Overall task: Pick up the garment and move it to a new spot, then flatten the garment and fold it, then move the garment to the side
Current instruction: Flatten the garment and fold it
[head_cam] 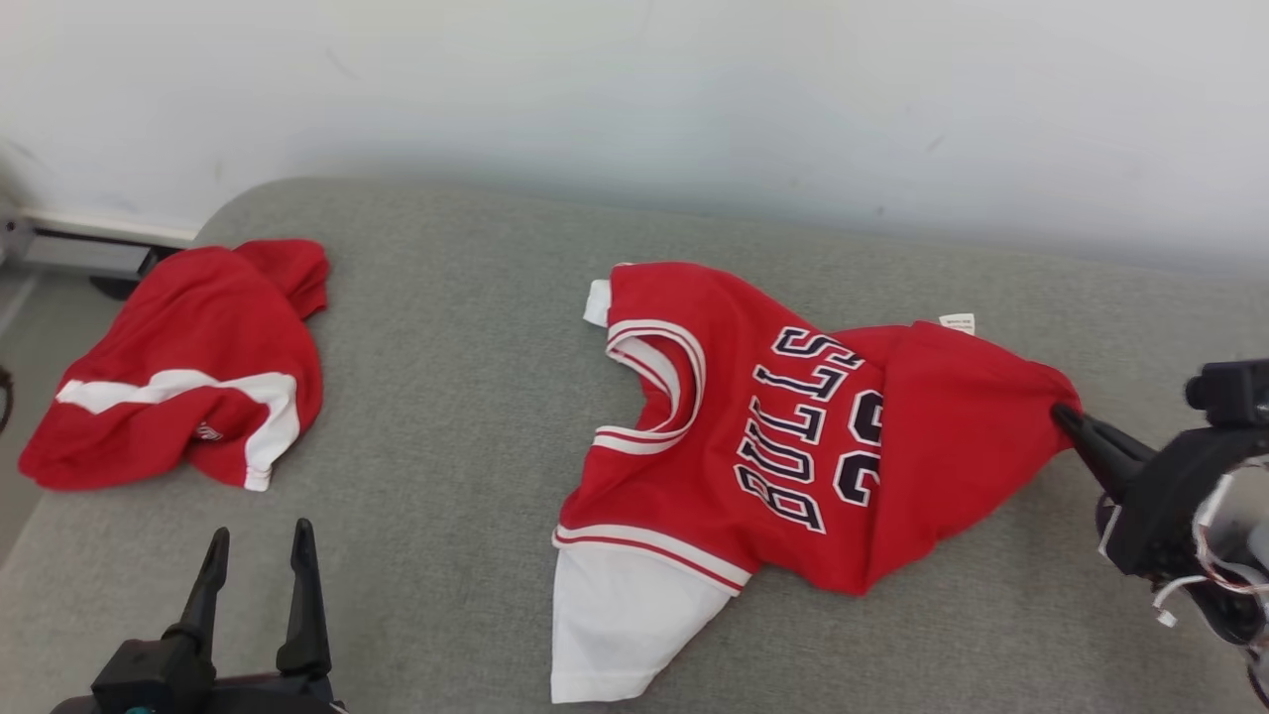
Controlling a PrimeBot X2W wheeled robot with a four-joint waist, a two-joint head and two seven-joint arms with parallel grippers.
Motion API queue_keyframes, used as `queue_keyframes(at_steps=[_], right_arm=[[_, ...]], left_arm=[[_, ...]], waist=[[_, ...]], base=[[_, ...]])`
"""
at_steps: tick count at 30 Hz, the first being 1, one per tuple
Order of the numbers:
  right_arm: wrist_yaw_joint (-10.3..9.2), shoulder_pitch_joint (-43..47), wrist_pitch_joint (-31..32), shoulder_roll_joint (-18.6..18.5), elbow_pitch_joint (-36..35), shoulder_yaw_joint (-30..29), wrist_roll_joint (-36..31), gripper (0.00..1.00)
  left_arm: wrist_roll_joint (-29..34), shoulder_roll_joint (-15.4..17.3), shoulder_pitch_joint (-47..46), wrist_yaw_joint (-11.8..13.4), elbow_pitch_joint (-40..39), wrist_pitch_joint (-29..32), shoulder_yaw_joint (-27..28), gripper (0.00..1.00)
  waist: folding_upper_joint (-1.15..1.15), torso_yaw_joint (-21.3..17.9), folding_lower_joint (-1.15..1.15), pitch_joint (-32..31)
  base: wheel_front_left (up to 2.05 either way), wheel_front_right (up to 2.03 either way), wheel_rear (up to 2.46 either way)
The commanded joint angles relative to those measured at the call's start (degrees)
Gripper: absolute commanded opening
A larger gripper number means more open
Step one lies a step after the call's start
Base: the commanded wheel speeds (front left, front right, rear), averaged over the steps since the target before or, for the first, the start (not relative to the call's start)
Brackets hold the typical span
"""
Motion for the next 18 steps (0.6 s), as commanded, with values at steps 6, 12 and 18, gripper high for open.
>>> queue_keyframes(at_steps=[6,12,18], right_arm=[[-0.05,6.4,2.2,-7.0,-12.7,-1.6,5.7,0.0],[-0.05,13.8,7.1,-12.8,-23.6,0.2,9.1,0.0],[-0.03,17.7,8.2,-14.9,-21.5,0.3,5.1,0.0]], left_arm=[[0.0,0.4,0.2,-0.4,-0.1,-0.3,-0.4,1.0],[-0.1,0.3,-0.6,-0.5,0.0,-0.3,-0.6,1.0],[-0.2,0.1,-0.8,-0.2,0.0,-0.3,-0.7,1.0]], waist=[[0.0,-3.1,0.01,-1.1],[0.0,-4.0,0.01,-0.8],[0.0,-4.3,0.01,-0.1]], base=[[0.0,0.0,0.0],[0.0,0.0,0.0],[0.0,0.0,0.0]])
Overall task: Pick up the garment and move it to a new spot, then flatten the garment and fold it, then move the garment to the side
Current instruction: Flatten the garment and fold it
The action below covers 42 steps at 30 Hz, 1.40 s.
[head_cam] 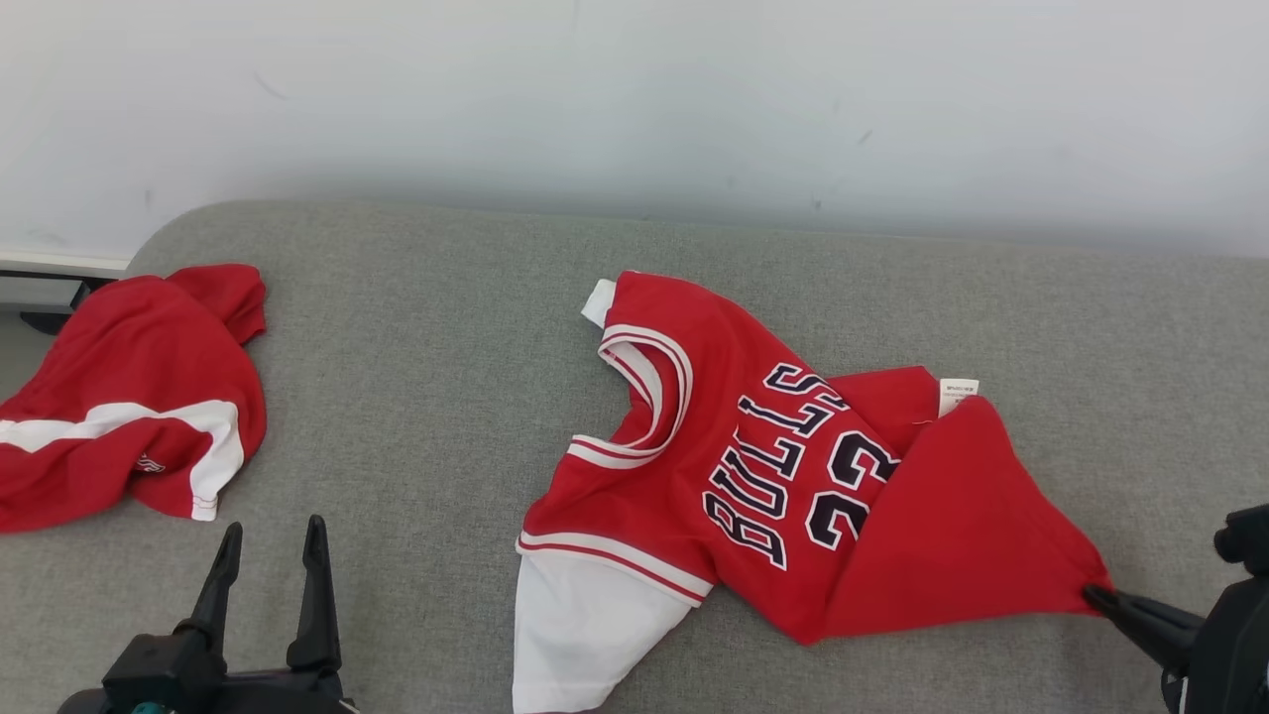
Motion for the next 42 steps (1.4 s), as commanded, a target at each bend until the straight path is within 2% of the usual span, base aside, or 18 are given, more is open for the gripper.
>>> queue_keyframes(at_steps=[1,7,8,9,11,18,22,25,33,42], right_arm=[[-0.01,1.1,-0.5,1.0,0.8,-0.4,-0.6,0.0],[-0.01,2.0,-1.5,3.4,3.2,-1.9,-3.4,0.0],[-0.01,2.0,-1.8,3.9,3.3,-2.4,-3.4,0.35],[-0.01,2.1,-1.9,4.3,3.4,-2.8,-3.2,1.0],[-0.01,2.7,-1.7,4.6,3.3,-3.7,-2.6,1.0],[-0.01,5.0,-1.0,2.5,1.3,-6.9,-3.6,1.0],[-0.01,6.9,0.6,1.0,1.5,-9.2,-5.9,1.0],[-0.01,7.6,1.3,1.1,1.7,-10.6,-7.5,1.0],[-0.01,8.6,4.9,4.2,2.2,-15.5,-13.6,1.0],[-0.01,2.4,8.1,11.1,7.5,-15.3,-20.9,1.0]], left_arm=[[-0.2,0.2,-0.5,0.1,-0.1,-0.3,0.1,1.0],[-0.3,0.0,-0.6,0.1,0.2,-0.3,0.3,1.0],[-0.4,-0.1,-0.6,0.1,0.2,-0.3,0.3,1.0],[-0.4,-0.1,-0.6,0.1,0.3,-0.3,0.4,1.0],[-0.4,-0.1,-0.5,0.1,0.4,-0.3,0.5,1.0],[-0.2,-0.3,-0.9,0.1,-0.1,-0.3,0.4,1.0],[-0.1,-0.5,-1.1,0.1,-0.1,-0.3,0.4,1.0],[-0.1,-0.7,-1.0,0.1,-0.1,-0.3,0.4,1.0],[0.1,-1.1,-1.1,0.0,-0.2,-0.3,0.5,1.0],[0.5,-1.5,-1.7,-0.5,0.2,-0.3,0.2,1.0]], waist=[[0.0,0.0,0.0,0.2],[0.0,-0.1,0.0,0.5],[0.0,-0.1,0.0,0.5],[0.0,-0.1,0.0,0.5],[0.0,-0.1,0.0,0.4],[0.0,0.2,0.0,0.8],[0.0,0.2,0.0,1.1],[0.0,0.2,0.0,1.2],[0.0,0.8,0.0,1.3],[0.0,1.8,0.0,2.0]], base=[[0.0,0.0,0.0],[0.0,0.0,0.0],[0.0,0.0,0.0],[0.0,0.0,0.0],[0.0,0.0,0.0],[0.0,0.0,0.0],[0.0,0.0,0.0],[0.0,0.0,0.0],[0.0,0.0,0.0],[0.0,0.0,0.0]])
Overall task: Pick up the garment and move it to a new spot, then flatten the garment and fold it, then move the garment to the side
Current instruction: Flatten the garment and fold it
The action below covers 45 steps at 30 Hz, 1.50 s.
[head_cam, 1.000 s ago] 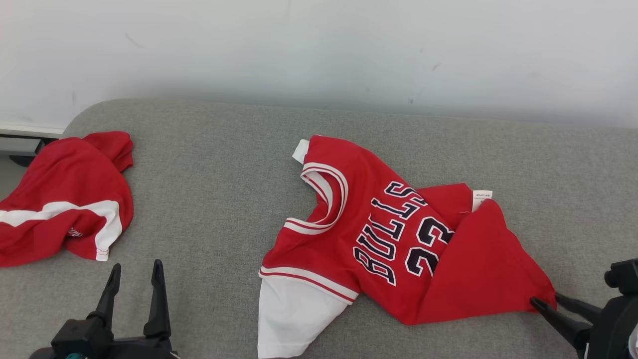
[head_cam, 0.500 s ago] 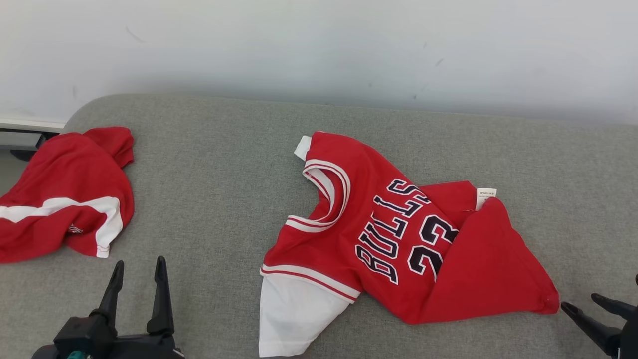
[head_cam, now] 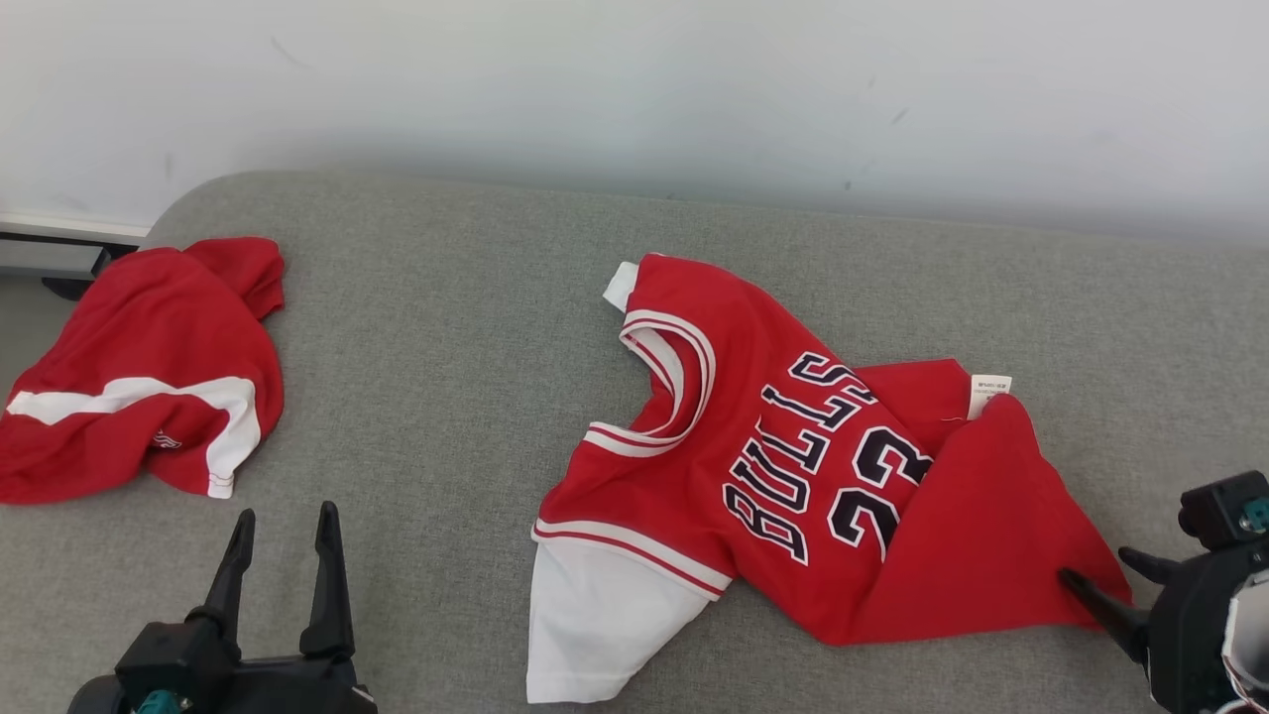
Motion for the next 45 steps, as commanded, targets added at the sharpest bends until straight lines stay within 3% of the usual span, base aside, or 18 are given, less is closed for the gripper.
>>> queue_keyframes(at_steps=[1,7,8,9,23,30,35,45], right_arm=[[-0.02,-1.4,0.1,0.6,1.3,0.2,-1.0,1.0],[-0.02,-6.0,0.9,4.7,8.3,3.0,-1.6,1.0],[-0.02,-6.5,1.2,5.2,9.0,3.8,-1.2,0.35],[-0.02,-6.9,1.1,5.5,9.5,4.6,-1.0,0.0],[-0.02,-11.8,-11.9,2.2,4.1,7.0,5.5,0.0],[-0.02,-13.6,-15.2,3.3,0.8,7.0,10.2,0.0],[-0.02,-15.0,-15.8,2.7,-1.1,9.1,10.6,0.0],[-0.02,-12.2,-7.2,-0.6,3.0,16.5,10.8,0.0]], left_arm=[[0.3,0.0,-0.4,-0.2,-0.1,-0.3,0.0,1.0],[0.7,-0.1,-0.2,0.1,-0.5,-0.3,-0.3,1.0],[0.7,-0.1,-0.2,0.0,-0.4,-0.3,-0.4,1.0],[0.7,-0.1,-0.3,0.0,-0.3,-0.3,-0.4,1.0],[0.3,0.0,0.3,0.1,0.2,-0.3,-0.4,1.0],[0.3,0.0,0.5,0.0,0.0,-0.3,-0.6,1.0],[0.0,-0.1,1.0,0.1,0.1,-0.3,-0.5,1.0],[-0.4,-0.4,1.2,0.4,0.0,-0.3,-0.1,1.0]], waist=[[0.0,0.2,0.0,0.1],[0.0,0.7,0.0,0.5],[0.0,0.9,0.0,0.5],[0.0,1.0,0.0,0.4],[0.0,0.2,0.0,-1.1],[0.0,0.4,0.0,-1.4],[0.0,1.3,0.0,-1.5],[0.0,1.4,0.0,-1.0]], base=[[0.0,0.0,0.0],[0.0,0.0,0.0],[0.0,0.0,0.0],[0.0,0.0,0.0],[0.0,0.0,0.0],[0.0,0.0,0.0],[0.0,0.0,0.0],[0.0,0.0,0.0]])
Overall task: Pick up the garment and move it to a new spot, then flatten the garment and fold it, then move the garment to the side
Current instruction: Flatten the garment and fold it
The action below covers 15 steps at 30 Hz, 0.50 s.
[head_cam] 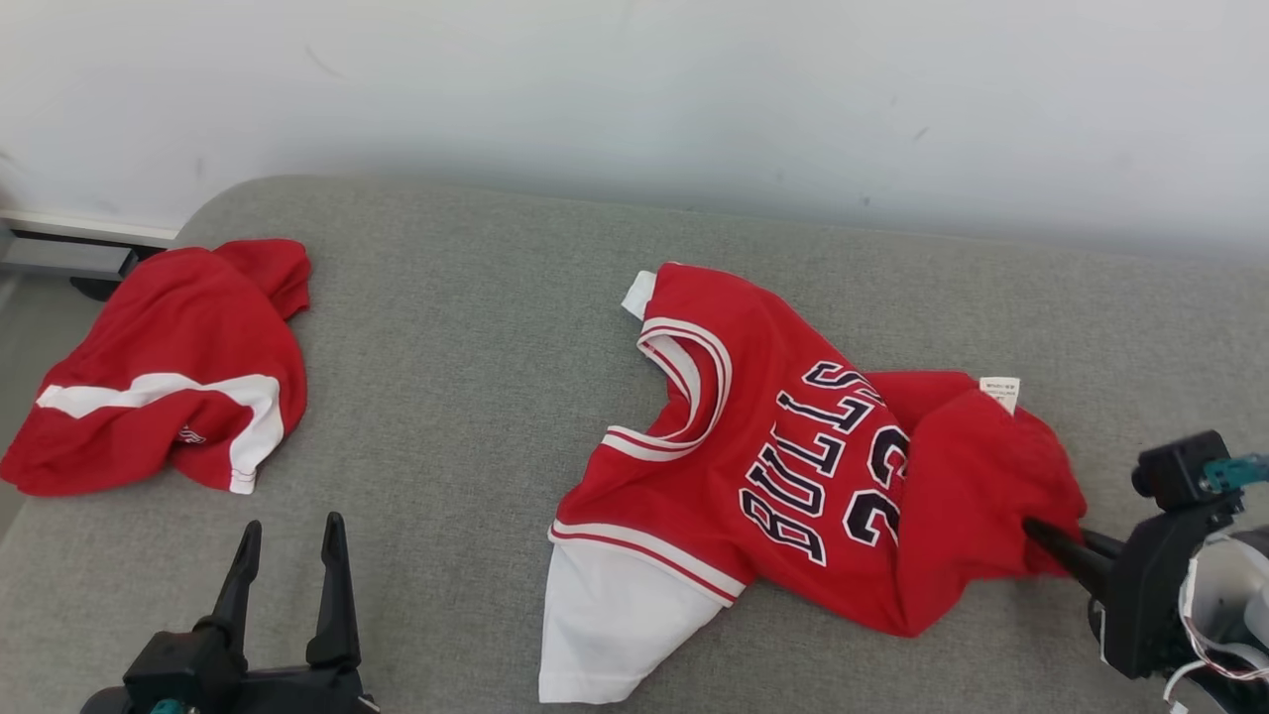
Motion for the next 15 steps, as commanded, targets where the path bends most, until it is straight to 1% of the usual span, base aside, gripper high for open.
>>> queue_keyframes(at_steps=[1,2,3,4,15], right_arm=[[-0.02,0.7,0.3,-0.6,0.9,-0.1,0.4,0.0],[-0.02,0.8,0.3,-0.6,1.1,-0.2,0.6,0.44],[-0.02,1.0,-0.2,-0.7,1.2,-0.4,0.9,0.96],[-0.02,1.2,-0.5,-0.9,1.2,-0.7,1.1,1.0],[-0.02,3.8,-5.4,-5.0,-4.8,-4.6,3.2,1.0]], left_arm=[[-0.7,0.1,0.5,0.1,-0.1,-0.3,0.3,1.0],[-0.7,0.1,0.4,0.1,-0.1,-0.3,0.2,1.0],[-0.6,0.0,0.4,0.1,0.0,-0.3,0.2,1.0],[-0.6,0.0,0.3,0.1,0.1,-0.3,0.2,1.0],[-0.1,-0.3,-0.7,0.1,-0.3,-0.3,-0.1,1.0]], waist=[[0.0,-0.5,0.0,0.2],[0.0,-0.7,0.0,0.2],[0.0,-0.9,0.0,0.3],[0.0,-1.1,0.0,0.3],[0.0,-1.9,0.0,0.6]], base=[[0.0,0.0,0.0],[0.0,0.0,0.0],[0.0,0.0,0.0],[0.0,0.0,0.0],[0.0,0.0,0.0]])
